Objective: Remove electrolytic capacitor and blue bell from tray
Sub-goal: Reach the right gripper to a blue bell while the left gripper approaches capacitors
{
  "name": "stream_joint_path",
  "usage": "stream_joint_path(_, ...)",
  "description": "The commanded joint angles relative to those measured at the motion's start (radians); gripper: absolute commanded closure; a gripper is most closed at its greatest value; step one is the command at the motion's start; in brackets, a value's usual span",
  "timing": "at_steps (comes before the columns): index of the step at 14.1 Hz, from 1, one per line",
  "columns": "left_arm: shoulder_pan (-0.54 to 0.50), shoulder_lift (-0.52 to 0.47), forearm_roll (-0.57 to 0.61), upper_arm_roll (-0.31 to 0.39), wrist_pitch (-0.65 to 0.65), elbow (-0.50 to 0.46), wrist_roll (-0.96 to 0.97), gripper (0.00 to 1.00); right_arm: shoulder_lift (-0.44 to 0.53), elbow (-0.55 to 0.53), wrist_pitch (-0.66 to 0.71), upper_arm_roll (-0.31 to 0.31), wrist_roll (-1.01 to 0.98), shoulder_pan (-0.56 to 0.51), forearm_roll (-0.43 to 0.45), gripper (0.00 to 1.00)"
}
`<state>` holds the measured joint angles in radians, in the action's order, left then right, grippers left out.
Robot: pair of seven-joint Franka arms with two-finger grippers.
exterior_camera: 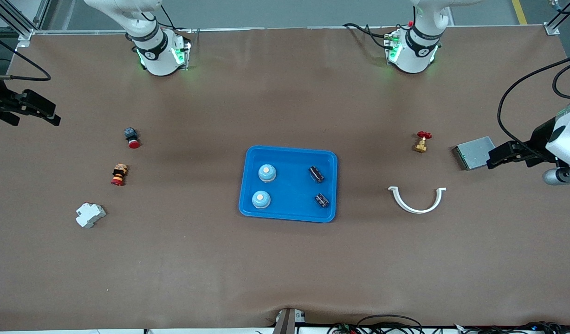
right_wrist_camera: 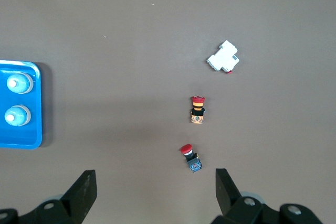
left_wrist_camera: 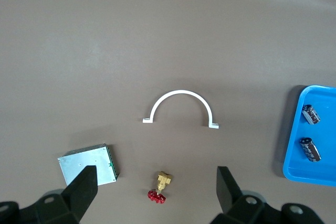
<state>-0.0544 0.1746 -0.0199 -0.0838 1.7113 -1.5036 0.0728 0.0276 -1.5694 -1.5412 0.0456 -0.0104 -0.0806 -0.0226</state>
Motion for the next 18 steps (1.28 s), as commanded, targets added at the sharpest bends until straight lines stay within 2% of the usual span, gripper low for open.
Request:
stream_joint_path(1, -0.002, -0.003, 0.021, -0.005, -0.016, 0.008, -0.004, 0.00, 0.020, -0.018, 0.000, 0.000, -0.008, -0.001, -0.007, 0.00)
stream_joint_path(8, 0.002, -0.003, 0.018, -0.007, -0.015, 0.008, 0.010, 0.00, 0.018, -0.030, -0.008, -0.001, -0.010, -0.002, -0.007, 0.00)
stream_joint_path(12, -0.001, -0.006, 0.020, -0.007, -0.015, 0.008, 0.010, 0.00, 0.055, -0.138, -0.077, 0.003, 0.096, 0.004, -0.071, 0.00)
stream_joint_path(14, 0.001, -0.006, 0.023, -0.005, -0.016, 0.008, 0.010, 0.00, 0.055, -0.168, -0.089, 0.029, 0.173, 0.047, -0.063, 0.00)
stream_joint_path(16, -0.002, -0.006, 0.023, -0.007, -0.015, 0.008, 0.007, 0.00, 0.055, -0.225, -0.132, 0.031, 0.332, 0.128, -0.062, 0.00)
stream_joint_path(18, -0.007, -0.013, 0.021, 0.001, -0.015, 0.009, -0.008, 0.00, 0.052, -0.299, -0.227, 0.031, 0.479, 0.209, -0.062, 0.00)
